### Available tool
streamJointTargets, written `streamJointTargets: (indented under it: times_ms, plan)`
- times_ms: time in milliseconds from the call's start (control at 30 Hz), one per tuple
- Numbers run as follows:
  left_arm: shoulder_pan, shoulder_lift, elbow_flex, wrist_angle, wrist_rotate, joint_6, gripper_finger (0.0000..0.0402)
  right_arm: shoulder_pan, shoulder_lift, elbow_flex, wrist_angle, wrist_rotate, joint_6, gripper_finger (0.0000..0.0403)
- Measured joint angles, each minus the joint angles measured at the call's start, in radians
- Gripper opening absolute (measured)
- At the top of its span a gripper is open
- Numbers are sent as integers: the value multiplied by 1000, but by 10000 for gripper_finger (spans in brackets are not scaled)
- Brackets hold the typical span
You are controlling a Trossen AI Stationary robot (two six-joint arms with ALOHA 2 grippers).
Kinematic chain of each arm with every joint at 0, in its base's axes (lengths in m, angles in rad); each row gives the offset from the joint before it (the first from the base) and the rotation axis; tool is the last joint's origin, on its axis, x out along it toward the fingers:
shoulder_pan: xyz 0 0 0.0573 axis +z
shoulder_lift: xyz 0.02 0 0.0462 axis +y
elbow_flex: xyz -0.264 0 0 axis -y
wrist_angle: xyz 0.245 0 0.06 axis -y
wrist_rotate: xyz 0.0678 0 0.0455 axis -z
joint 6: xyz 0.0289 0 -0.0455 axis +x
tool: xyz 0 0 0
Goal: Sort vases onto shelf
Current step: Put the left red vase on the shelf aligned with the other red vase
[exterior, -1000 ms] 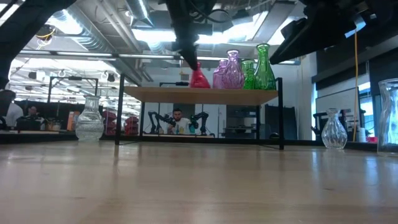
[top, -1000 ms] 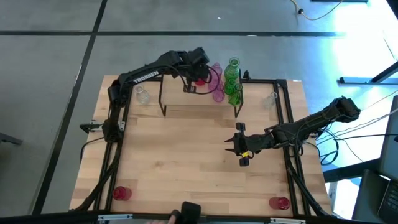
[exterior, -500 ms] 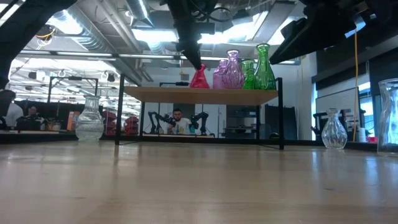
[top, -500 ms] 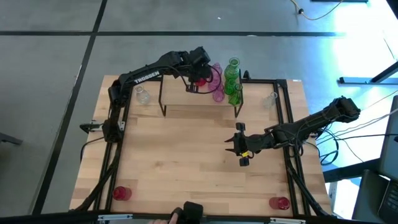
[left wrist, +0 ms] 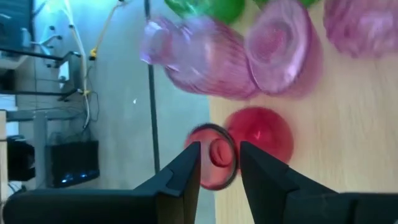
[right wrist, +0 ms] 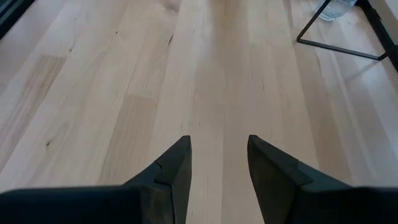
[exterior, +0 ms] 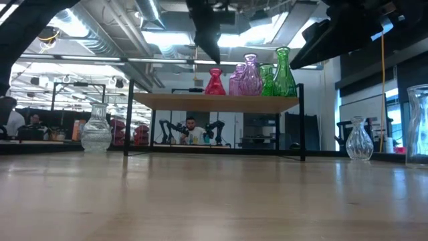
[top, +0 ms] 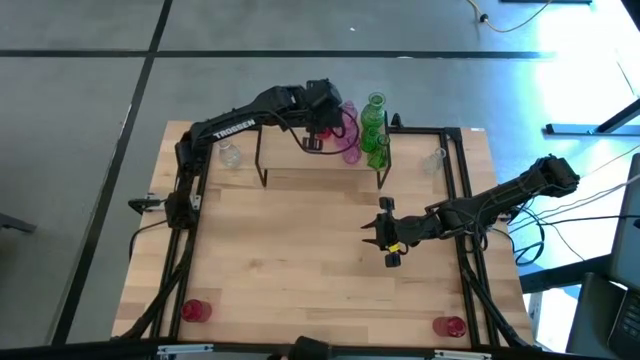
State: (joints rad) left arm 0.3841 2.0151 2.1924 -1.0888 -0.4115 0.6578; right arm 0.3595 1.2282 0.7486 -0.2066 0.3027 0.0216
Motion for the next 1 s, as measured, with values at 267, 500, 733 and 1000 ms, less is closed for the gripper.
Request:
streamJointTargets:
  times_ms: [267, 500, 733, 1000]
  plan:
    - [-19, -43, 145, -178, -8, -155, 104, 0, 0, 0, -1, 0, -3, 140]
    - [29, -245, 40, -372, 54, -385, 104, 0, 0, 0, -5, -8, -4, 140]
    - [94, -493, -206, -421, 74, -521, 98, 0, 0, 0, -6, -7, -26, 140]
    - [77, -745, -540, -406, 167, -646, 97, 0, 0, 0, -6, -6, -26, 140]
